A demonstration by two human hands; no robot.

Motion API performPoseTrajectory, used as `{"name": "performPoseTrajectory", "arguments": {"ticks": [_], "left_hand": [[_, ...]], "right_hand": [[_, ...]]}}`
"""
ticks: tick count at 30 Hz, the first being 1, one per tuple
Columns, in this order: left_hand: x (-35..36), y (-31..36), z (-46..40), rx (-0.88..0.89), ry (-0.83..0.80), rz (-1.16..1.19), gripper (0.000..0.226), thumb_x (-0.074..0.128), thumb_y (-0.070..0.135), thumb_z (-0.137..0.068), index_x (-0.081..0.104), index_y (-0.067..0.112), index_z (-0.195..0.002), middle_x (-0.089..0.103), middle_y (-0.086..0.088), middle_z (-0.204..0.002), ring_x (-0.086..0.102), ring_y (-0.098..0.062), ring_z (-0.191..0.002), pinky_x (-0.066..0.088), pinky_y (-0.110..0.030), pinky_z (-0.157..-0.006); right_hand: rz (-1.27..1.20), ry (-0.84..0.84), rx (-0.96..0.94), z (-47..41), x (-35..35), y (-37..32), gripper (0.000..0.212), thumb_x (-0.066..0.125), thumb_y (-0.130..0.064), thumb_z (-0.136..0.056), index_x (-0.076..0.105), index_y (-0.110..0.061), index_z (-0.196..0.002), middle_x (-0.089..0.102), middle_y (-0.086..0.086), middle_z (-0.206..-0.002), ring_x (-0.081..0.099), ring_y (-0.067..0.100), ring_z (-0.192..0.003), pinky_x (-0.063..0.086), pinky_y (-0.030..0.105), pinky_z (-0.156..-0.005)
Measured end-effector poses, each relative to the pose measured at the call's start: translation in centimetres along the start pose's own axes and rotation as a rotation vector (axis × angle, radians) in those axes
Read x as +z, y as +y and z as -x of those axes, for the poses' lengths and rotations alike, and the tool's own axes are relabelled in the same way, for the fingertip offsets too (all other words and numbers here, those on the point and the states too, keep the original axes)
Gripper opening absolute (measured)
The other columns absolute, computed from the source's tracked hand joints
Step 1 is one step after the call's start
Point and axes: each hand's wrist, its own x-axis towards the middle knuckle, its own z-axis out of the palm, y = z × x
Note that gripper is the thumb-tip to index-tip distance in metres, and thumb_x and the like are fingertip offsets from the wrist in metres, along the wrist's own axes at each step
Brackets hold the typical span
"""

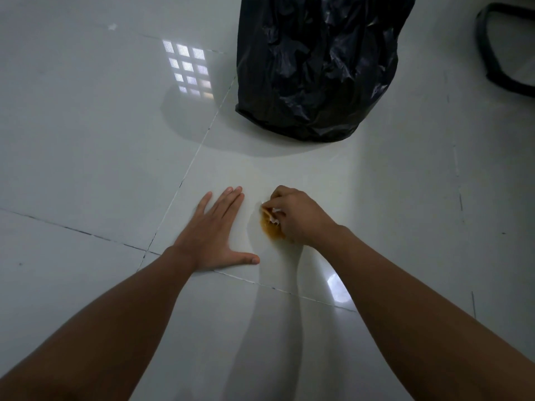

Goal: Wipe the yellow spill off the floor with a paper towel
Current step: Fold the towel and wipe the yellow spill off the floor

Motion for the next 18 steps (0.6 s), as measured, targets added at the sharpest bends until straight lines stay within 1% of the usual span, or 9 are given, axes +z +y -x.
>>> {"name": "performPoseTrajectory", "arguments": {"ticks": [4,6,7,8,10,12,14,15,18], "left_hand": [[-0.1,0.0,0.0,0.006,-0.007,0.006,0.135,0.037,0.099,-0.066,0.000,0.010,-0.160,-0.004,0.000,-0.170,-0.012,-0.011,-0.155,-0.001,-0.048,-0.126],[-0.1,-0.1,0.0,0.011,-0.011,0.007,0.135,0.037,0.099,-0.066,0.000,0.010,-0.160,-0.005,0.000,-0.170,-0.012,-0.011,-0.155,-0.002,-0.048,-0.126],[-0.1,-0.1,0.0,0.011,-0.010,0.006,0.135,0.037,0.099,-0.066,0.000,0.010,-0.160,-0.005,0.000,-0.170,-0.012,-0.011,-0.155,-0.002,-0.048,-0.126],[-0.1,-0.1,0.0,0.012,-0.009,0.006,0.135,0.036,0.099,-0.066,0.000,0.010,-0.160,-0.005,0.000,-0.170,-0.012,-0.011,-0.155,-0.003,-0.047,-0.126],[-0.1,-0.1,-0.1,0.011,-0.016,0.008,0.135,0.034,0.100,-0.065,-0.001,0.010,-0.160,-0.005,0.000,-0.170,-0.012,-0.011,-0.155,-0.003,-0.048,-0.126],[-0.1,-0.1,-0.1,0.007,-0.017,0.009,0.135,0.032,0.100,-0.065,-0.001,0.010,-0.160,-0.005,0.000,-0.170,-0.012,-0.012,-0.155,-0.003,-0.048,-0.126],[-0.1,-0.2,-0.2,0.004,-0.019,0.004,0.136,0.031,0.101,-0.063,0.000,0.010,-0.160,-0.005,0.000,-0.170,-0.012,-0.012,-0.155,-0.003,-0.048,-0.126],[-0.1,-0.1,-0.2,0.001,-0.021,0.003,0.137,0.031,0.101,-0.063,0.000,0.010,-0.160,-0.005,0.000,-0.170,-0.012,-0.012,-0.155,-0.003,-0.048,-0.126],[-0.1,-0.1,-0.2,-0.006,-0.024,0.010,0.138,0.033,0.101,-0.062,0.000,0.010,-0.160,-0.006,0.000,-0.170,-0.012,-0.011,-0.155,-0.003,-0.047,-0.126]], "right_hand": [[0.046,-0.053,-0.112,0.8,0.0,0.2,0.033,0.058,-0.004,-0.085,0.074,-0.018,-0.109,0.062,0.003,-0.107,0.057,0.022,-0.094,0.051,0.037,-0.076],[0.047,-0.073,-0.111,1.2,-0.2,0.6,0.032,0.059,-0.005,-0.083,0.075,-0.019,-0.107,0.063,0.002,-0.105,0.058,0.021,-0.092,0.052,0.037,-0.076],[0.021,-0.057,-0.091,1.4,-0.5,0.8,0.032,0.060,-0.005,-0.084,0.075,-0.020,-0.107,0.064,0.001,-0.105,0.058,0.019,-0.092,0.052,0.034,-0.076],[-0.037,-0.021,-0.047,1.5,-0.7,0.9,0.031,0.060,-0.007,-0.085,0.075,-0.021,-0.108,0.065,-0.001,-0.104,0.059,0.016,-0.091,0.052,0.029,-0.076],[-0.240,0.063,0.091,1.7,-1.3,0.9,0.025,0.064,-0.014,-0.088,0.074,-0.025,-0.108,0.067,-0.005,-0.101,0.060,0.010,-0.087,0.050,0.021,-0.074],[-0.410,0.060,0.212,1.7,-1.7,1.2,0.018,0.067,-0.021,-0.089,0.075,-0.025,-0.104,0.070,-0.006,-0.097,0.063,0.008,-0.086,0.053,0.022,-0.075],[-0.411,0.022,0.280,1.7,-1.7,1.5,0.014,0.069,-0.025,-0.088,0.075,-0.024,-0.100,0.071,-0.004,-0.095,0.065,0.008,-0.086,0.056,0.025,-0.078],[-0.406,0.039,0.312,1.7,-1.6,1.7,0.012,0.070,-0.026,-0.087,0.076,-0.023,-0.098,0.072,-0.003,-0.094,0.066,0.009,-0.085,0.057,0.026,-0.077],[-0.441,0.175,0.397,1.7,-1.3,2.0,0.006,0.074,-0.023,-0.084,0.076,-0.020,-0.090,0.071,-0.002,-0.084,0.066,0.010,-0.076,0.055,0.021,-0.066]]}}
